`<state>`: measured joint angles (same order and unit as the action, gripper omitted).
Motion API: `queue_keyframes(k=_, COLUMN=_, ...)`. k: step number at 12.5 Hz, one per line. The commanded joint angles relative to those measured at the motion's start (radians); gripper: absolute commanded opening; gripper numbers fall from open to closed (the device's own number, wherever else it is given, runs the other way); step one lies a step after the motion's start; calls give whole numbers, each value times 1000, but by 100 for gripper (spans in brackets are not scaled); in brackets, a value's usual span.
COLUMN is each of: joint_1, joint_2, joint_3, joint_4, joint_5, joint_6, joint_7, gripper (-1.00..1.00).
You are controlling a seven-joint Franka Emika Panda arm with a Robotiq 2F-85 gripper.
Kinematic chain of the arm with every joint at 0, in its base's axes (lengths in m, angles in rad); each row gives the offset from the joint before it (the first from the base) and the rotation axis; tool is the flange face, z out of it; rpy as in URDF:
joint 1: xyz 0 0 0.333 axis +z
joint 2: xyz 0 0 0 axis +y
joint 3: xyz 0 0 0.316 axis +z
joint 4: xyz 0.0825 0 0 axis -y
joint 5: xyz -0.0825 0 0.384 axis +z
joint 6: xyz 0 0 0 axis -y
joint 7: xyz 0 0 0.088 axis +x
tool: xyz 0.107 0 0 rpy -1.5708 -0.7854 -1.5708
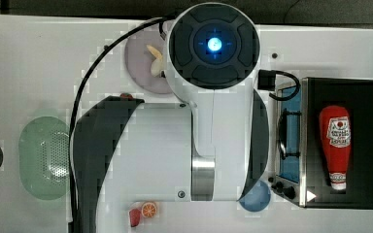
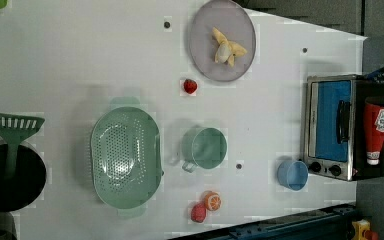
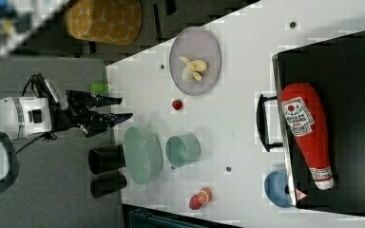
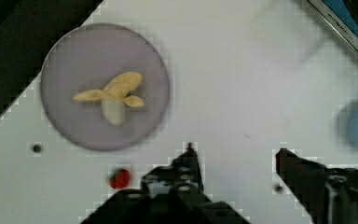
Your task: Pick banana from plate and place on table.
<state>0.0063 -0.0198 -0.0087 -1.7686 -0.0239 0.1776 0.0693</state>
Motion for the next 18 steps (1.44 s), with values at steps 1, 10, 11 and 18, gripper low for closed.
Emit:
queue_keyframes(k=1, joint_1=-5, joint_2=-296, joint_3=-13, joint_4=-35, joint_5=-2, joint_6=-236, joint_7=69, gripper=59)
queue_keyframes(k=10, joint_1=15, joint_2=-177, joint_3=27, joint_4=-21, joint_5=0, joint_6=-65, joint_7=73, gripper=100)
queue_keyframes(k=11, joint_1=17, joint_2=-133, joint_3=38, joint_4=-8, joint_5=0, joint_6=-33, joint_7=75, gripper=100)
queue_keyframes(k=18, joint_1=23, joint_2=206, joint_3=69, joint_4=130, joint_5=0, joint_6=153, joint_7=93, gripper=100)
